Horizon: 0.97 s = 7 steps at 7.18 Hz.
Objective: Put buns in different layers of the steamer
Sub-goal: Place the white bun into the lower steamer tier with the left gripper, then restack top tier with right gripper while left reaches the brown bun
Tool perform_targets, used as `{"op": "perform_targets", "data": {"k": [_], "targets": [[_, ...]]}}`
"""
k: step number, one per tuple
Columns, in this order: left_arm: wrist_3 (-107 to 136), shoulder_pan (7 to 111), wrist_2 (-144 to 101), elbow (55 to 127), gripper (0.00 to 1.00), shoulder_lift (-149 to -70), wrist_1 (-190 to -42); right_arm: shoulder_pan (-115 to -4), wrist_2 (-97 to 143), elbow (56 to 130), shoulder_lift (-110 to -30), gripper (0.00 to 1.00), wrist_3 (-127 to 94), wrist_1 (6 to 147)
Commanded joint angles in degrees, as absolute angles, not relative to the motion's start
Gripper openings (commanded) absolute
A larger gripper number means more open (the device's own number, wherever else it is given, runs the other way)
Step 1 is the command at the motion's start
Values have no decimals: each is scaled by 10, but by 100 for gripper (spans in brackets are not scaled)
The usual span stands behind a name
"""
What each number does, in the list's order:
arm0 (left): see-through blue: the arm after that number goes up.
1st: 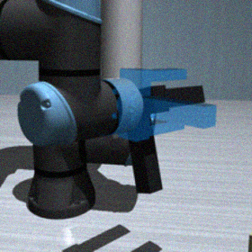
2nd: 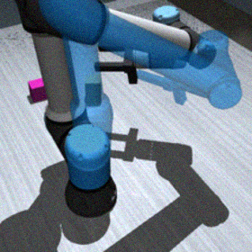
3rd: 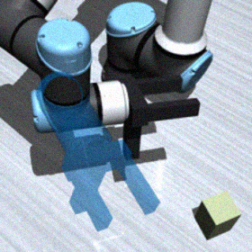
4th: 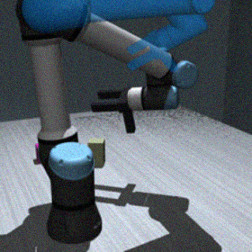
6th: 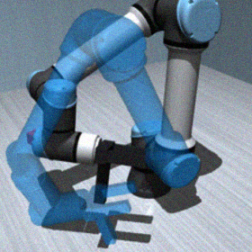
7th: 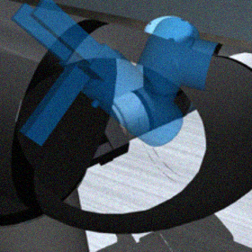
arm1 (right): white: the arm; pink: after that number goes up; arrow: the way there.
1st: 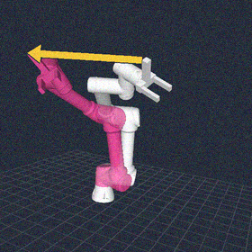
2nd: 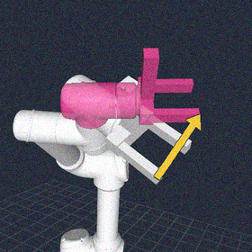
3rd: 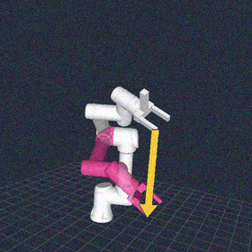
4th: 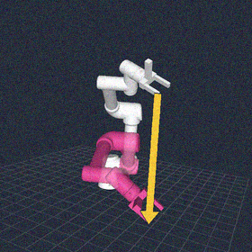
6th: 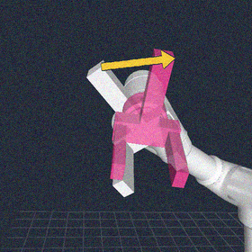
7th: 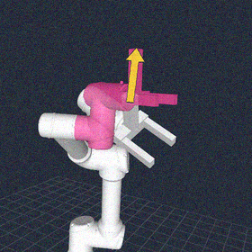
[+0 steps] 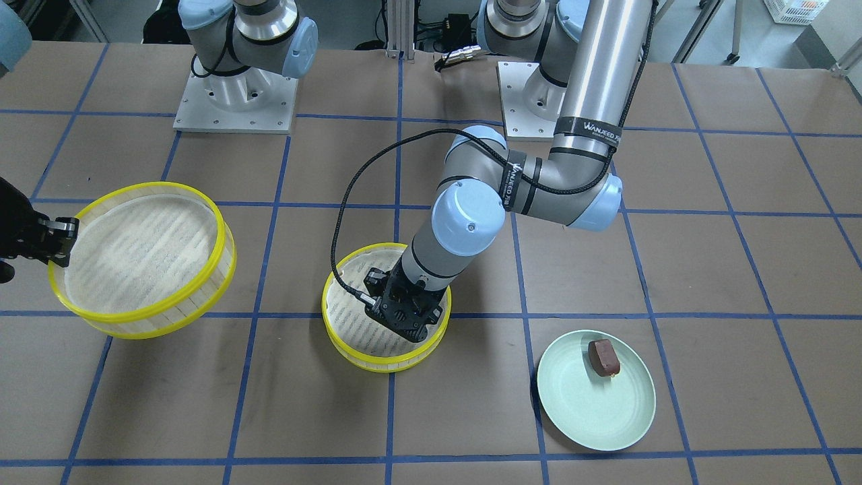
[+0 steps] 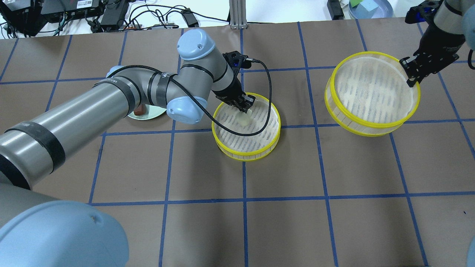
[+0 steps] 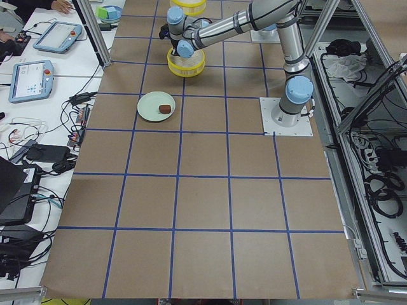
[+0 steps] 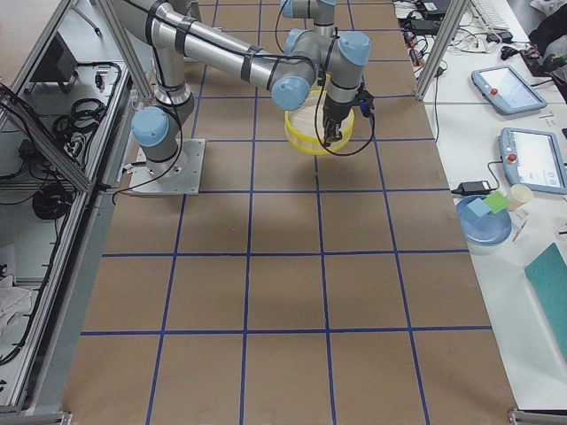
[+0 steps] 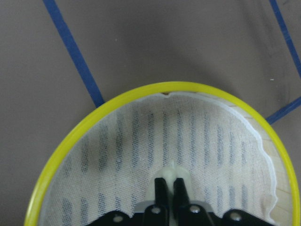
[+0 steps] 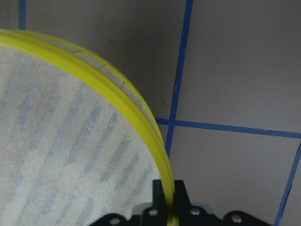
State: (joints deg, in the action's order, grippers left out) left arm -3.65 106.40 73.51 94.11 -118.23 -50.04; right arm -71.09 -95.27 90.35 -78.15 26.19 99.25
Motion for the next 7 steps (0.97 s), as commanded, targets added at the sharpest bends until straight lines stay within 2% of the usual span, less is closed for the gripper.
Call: {"op": "perform_targets", "data": {"k": [1, 3, 4, 7], "targets": [[-24, 1059, 797, 920, 100, -1151, -537, -711, -953, 904, -781, 0, 262, 992], [-26, 993, 846, 858, 100, -1100, -701, -712, -952, 904, -782, 0, 262, 992], [-30, 944, 848, 853, 100, -1068, -748, -713, -952, 904, -783, 0, 262, 992], [-79, 822, 883, 855, 100, -1028, -772, -717, -951, 904, -783, 0, 262, 994]]}}
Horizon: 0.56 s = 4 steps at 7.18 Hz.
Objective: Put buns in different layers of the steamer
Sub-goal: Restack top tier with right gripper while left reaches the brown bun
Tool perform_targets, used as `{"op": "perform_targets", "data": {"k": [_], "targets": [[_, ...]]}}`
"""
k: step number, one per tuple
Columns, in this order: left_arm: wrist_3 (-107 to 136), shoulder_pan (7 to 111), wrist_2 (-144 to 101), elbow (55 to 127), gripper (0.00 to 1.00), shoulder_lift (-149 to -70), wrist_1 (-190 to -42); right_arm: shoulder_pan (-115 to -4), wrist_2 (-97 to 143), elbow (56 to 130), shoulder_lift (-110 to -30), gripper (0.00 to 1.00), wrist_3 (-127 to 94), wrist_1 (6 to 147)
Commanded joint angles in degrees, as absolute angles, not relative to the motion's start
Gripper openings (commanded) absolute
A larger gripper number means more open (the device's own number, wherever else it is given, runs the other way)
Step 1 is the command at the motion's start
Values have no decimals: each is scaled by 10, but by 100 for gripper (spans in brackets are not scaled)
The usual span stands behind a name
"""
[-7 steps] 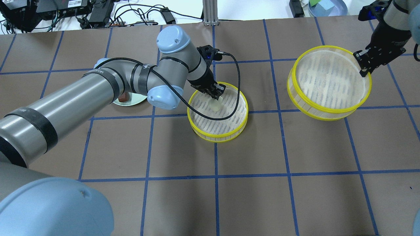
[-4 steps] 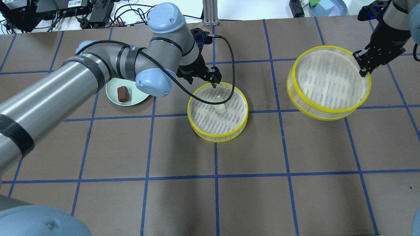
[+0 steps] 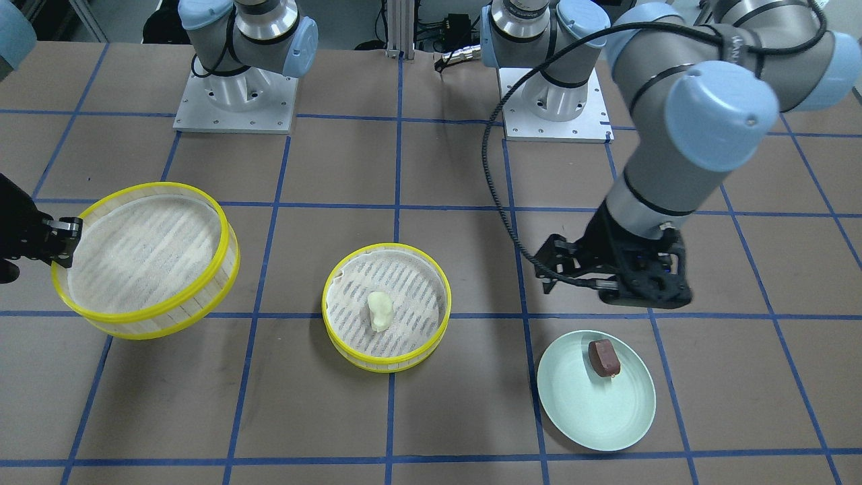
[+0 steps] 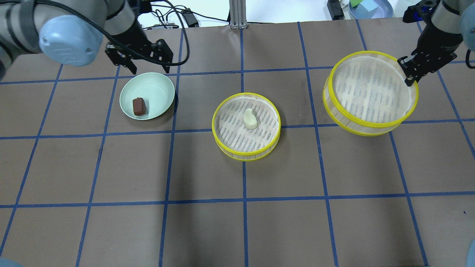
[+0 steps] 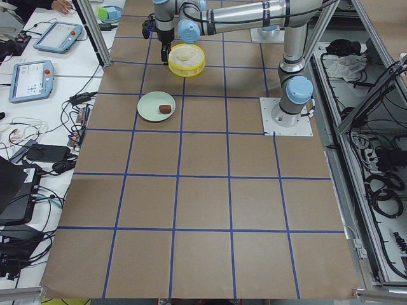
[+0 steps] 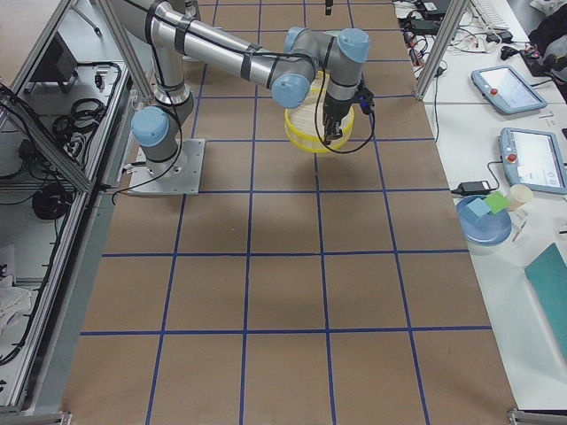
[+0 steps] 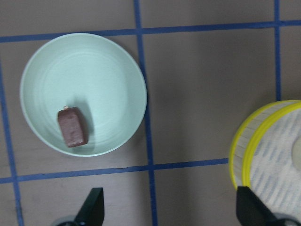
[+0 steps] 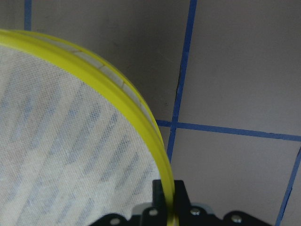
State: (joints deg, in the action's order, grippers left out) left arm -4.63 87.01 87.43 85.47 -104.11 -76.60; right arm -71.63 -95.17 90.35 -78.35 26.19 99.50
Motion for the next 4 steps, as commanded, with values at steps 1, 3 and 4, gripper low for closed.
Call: {"op": "perform_targets", "data": {"k": [1, 3, 4], "targets": [[-122, 786, 882, 860, 100, -1030, -768, -717, -949, 904, -784, 0, 262, 994], [-173, 753, 875, 873, 100, -1057, -738, -723, -946, 904, -781, 0, 258, 995], [-162, 753, 858, 895, 100, -1076, -683, -750, -953, 904, -780, 0, 248, 1003]]}}
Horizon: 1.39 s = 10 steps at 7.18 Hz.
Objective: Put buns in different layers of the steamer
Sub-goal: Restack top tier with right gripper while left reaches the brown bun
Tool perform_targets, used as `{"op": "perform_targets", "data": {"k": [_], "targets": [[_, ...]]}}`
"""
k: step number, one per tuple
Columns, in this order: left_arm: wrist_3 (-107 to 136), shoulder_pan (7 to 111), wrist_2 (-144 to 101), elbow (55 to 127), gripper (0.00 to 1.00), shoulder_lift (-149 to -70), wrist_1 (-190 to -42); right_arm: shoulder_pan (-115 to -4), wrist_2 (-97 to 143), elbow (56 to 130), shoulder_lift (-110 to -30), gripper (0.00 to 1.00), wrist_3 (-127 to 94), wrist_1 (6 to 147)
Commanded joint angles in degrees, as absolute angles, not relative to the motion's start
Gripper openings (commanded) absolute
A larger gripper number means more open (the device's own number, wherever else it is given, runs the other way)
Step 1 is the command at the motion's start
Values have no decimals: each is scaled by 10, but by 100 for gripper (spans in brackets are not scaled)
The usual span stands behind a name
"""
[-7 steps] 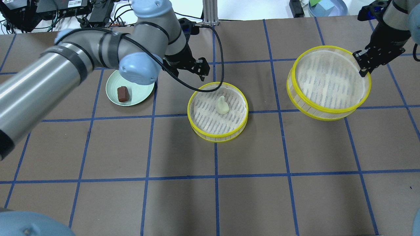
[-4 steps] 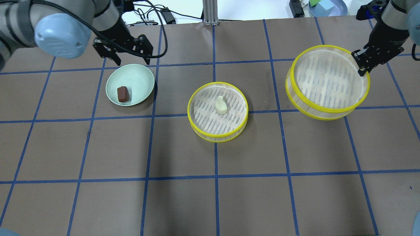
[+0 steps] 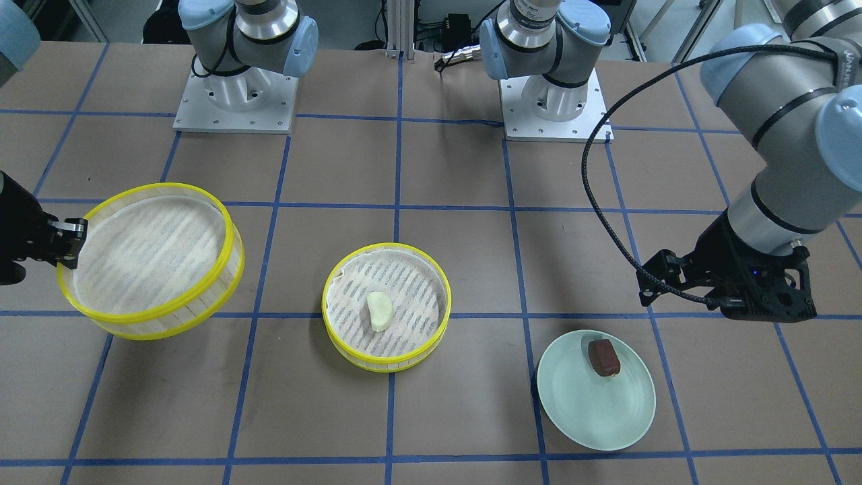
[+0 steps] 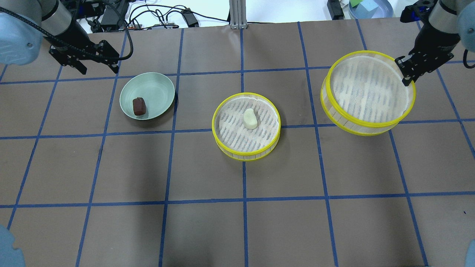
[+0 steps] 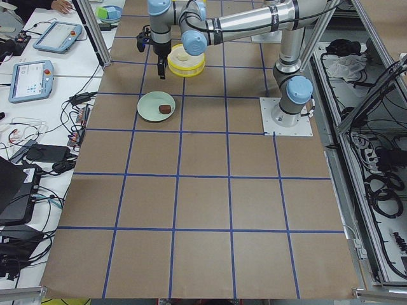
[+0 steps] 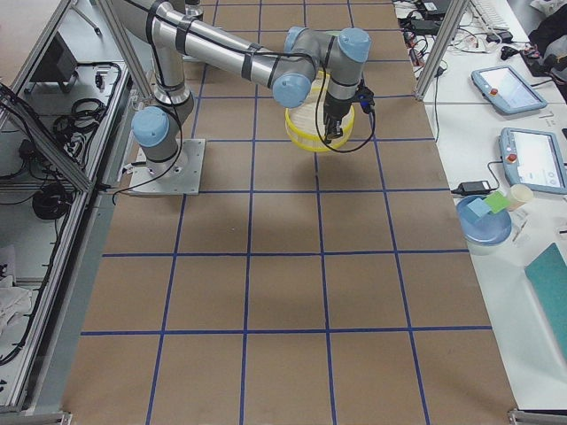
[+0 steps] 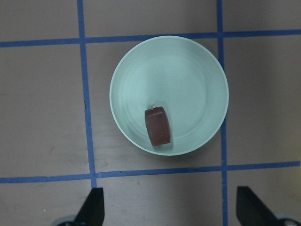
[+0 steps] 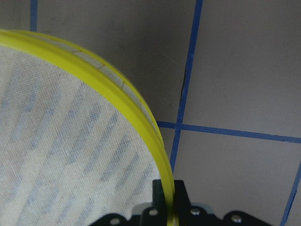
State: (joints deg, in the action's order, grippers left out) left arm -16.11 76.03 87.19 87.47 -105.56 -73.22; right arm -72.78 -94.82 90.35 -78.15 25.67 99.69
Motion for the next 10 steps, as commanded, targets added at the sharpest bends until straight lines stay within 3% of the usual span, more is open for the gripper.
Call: {"op": "perform_targets", "data": {"k": [1, 3, 5, 10], "targets": [[-162, 754, 840, 925, 100, -1095, -610, -786, -961, 903, -784, 0, 228, 1000], [-167, 755, 838, 950, 100, -1134, -538, -884, -966, 903, -784, 0, 76, 998], [-188, 759, 838, 950, 84, -1161, -526, -966, -947, 904, -767, 0, -67, 1002], [-182, 759, 835, 950, 86, -1206, -523, -1038, -937, 904, -699, 0, -168, 1032]]}}
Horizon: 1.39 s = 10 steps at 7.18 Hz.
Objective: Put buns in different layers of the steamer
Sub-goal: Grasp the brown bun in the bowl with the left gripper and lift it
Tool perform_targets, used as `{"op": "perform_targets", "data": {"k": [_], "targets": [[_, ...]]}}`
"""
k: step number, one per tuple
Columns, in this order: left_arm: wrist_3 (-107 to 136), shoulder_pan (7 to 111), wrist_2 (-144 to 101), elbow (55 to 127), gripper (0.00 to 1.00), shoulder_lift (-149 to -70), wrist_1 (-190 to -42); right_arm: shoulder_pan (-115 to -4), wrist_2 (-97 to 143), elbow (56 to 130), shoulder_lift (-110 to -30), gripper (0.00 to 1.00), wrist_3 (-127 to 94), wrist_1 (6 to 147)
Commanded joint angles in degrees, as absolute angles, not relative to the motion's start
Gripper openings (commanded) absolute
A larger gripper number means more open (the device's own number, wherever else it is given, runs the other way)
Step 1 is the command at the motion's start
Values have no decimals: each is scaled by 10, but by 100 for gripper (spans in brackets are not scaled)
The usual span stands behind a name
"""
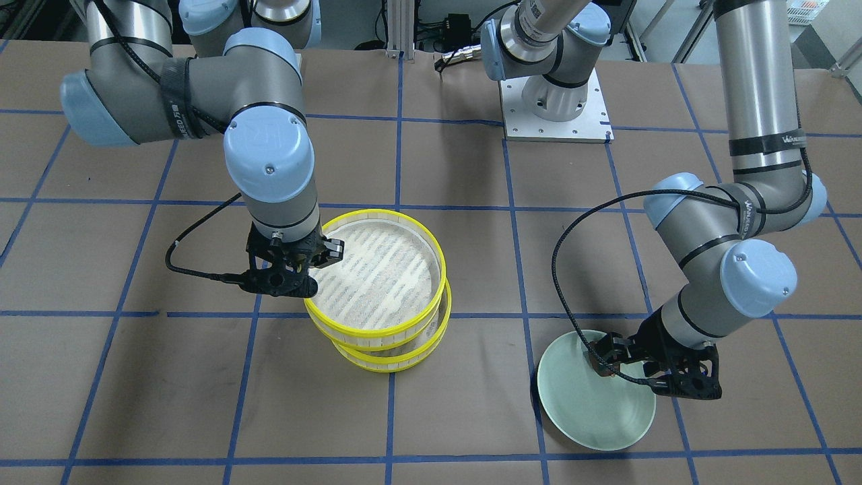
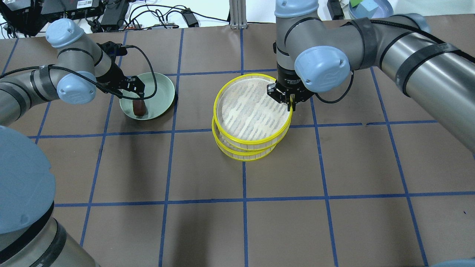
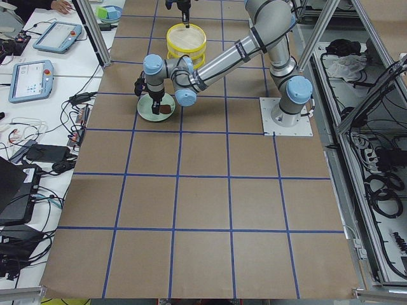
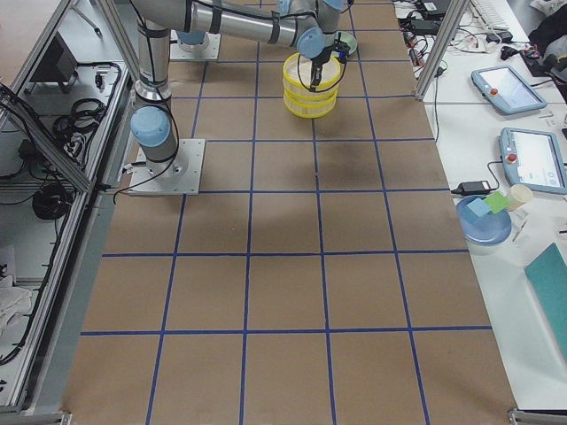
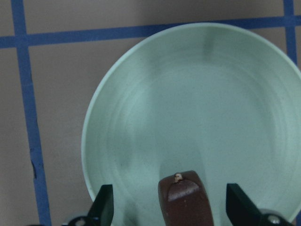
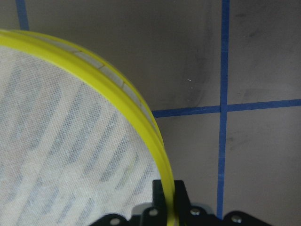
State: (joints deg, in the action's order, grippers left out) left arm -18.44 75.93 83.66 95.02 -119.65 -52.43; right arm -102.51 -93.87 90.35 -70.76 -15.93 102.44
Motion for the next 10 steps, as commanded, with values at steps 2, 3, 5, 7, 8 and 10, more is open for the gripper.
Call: {"op": "perform_targets", "data": {"k": [2, 3, 5, 7, 8, 10], "targets": [[-174, 760, 805, 950, 86, -1215, -526, -1038, -940, 910, -694, 0, -166, 1031], [-174, 762, 806, 951, 84, -1217, -527, -1038, -940, 911, -692, 0, -164, 1032], [-186, 762, 812, 952, 40, -1218, -533, -1038, -943, 909, -691, 0, -160, 1040], [-185, 762, 813, 953, 0, -1216, -537, -1038, -943, 909, -688, 0, -160, 1053], [-184, 762, 812, 952, 0, -1211, -544, -1038, -943, 909, -678, 0, -160, 1062], [-184, 763, 812, 942, 0, -1188, -555, -1038, -944, 910, -676, 0, -160, 1062]]}}
